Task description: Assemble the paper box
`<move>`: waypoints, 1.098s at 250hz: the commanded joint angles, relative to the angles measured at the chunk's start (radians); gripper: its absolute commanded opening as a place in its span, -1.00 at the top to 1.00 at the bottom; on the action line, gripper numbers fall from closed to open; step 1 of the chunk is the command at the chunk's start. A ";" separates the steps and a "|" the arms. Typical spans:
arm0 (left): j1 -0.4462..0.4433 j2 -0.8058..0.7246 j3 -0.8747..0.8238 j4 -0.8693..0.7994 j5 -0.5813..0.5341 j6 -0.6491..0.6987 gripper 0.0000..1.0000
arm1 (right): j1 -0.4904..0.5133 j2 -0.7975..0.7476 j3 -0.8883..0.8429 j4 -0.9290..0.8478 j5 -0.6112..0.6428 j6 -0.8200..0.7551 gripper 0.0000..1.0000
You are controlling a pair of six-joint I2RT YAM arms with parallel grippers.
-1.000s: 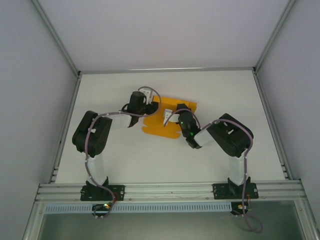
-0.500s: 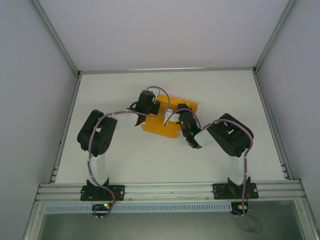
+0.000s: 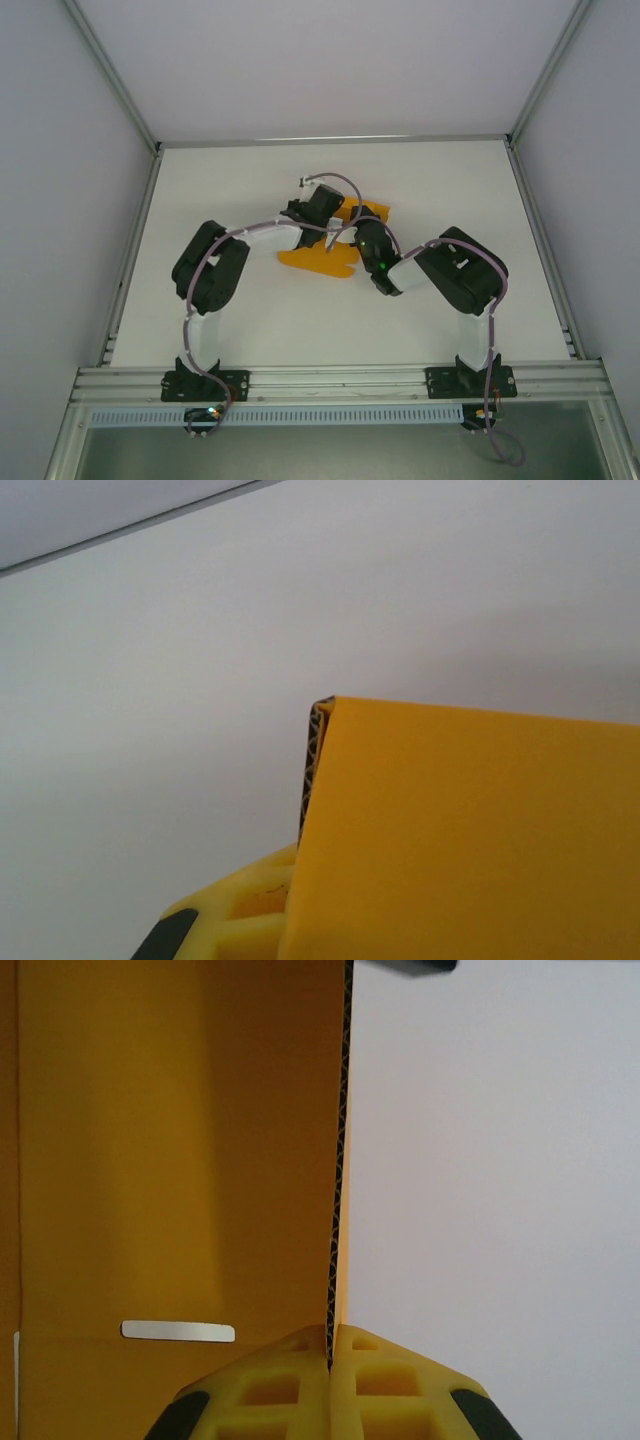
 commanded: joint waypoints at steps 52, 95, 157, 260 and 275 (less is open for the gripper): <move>0.104 0.092 -0.013 -0.277 -0.347 -0.111 0.79 | -0.008 0.036 -0.052 -0.175 0.085 0.014 1.00; 0.131 0.061 -0.076 -0.159 -0.238 -0.058 0.57 | -0.008 0.032 -0.055 -0.180 0.085 0.015 1.00; 0.146 -0.078 -0.321 0.320 0.117 0.078 0.13 | -0.006 0.034 -0.058 -0.165 0.086 0.016 1.00; 0.321 -0.146 -0.578 0.931 0.813 0.039 -0.19 | -0.006 0.036 -0.063 -0.151 0.080 0.009 1.00; 0.320 -0.141 -0.562 0.908 0.836 0.055 -0.19 | -0.006 0.036 -0.063 -0.153 0.080 0.009 1.00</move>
